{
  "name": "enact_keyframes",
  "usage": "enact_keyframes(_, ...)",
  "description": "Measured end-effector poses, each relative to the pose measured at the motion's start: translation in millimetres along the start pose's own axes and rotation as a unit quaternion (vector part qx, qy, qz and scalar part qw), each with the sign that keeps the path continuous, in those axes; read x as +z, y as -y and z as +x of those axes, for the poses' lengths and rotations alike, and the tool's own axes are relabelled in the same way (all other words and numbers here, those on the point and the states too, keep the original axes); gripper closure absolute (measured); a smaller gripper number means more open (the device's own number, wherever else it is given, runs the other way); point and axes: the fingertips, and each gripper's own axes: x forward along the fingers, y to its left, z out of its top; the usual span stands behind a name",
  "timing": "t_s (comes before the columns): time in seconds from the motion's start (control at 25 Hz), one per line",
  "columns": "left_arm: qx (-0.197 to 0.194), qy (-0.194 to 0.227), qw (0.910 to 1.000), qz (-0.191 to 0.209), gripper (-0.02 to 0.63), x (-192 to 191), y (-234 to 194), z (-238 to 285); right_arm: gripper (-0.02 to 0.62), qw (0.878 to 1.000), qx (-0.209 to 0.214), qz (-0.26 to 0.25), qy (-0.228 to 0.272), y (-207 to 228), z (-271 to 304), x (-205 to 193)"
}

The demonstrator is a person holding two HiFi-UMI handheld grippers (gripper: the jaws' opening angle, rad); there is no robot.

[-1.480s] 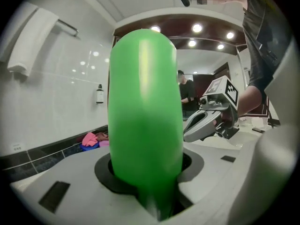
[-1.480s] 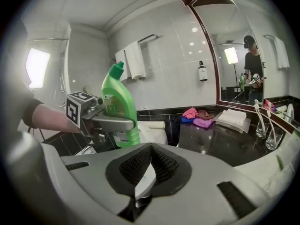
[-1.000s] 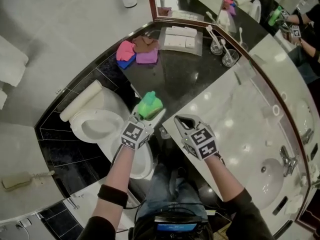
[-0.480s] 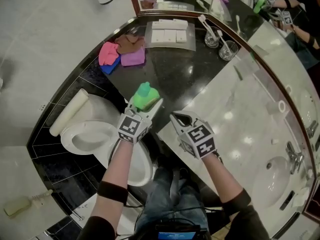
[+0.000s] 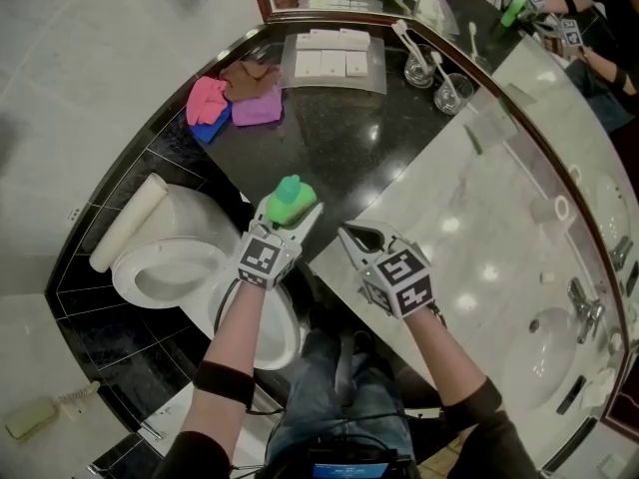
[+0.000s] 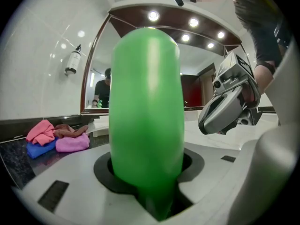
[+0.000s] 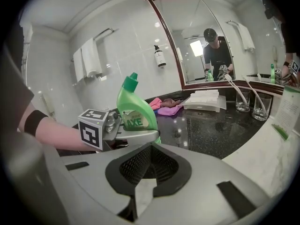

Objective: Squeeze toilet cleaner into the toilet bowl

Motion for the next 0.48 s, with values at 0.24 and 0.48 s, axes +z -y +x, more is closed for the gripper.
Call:
enact_keyframes(0.24, 0.001, 0.003, 1.0, -0.004, 0.394, -2.6, 1.8, -1.3, 0.595, 1.0, 0.005, 0.005, -0.001, -1.0, -0.2, -2.6)
enact_keyframes(0.48, -0.001, -0.006, 1.0, -0.005, 0.269, 2.1, 2.7, 0.1, 0.595, 1.0, 0.001, 0.006, -0.003, 2.5, -2.4, -4.9)
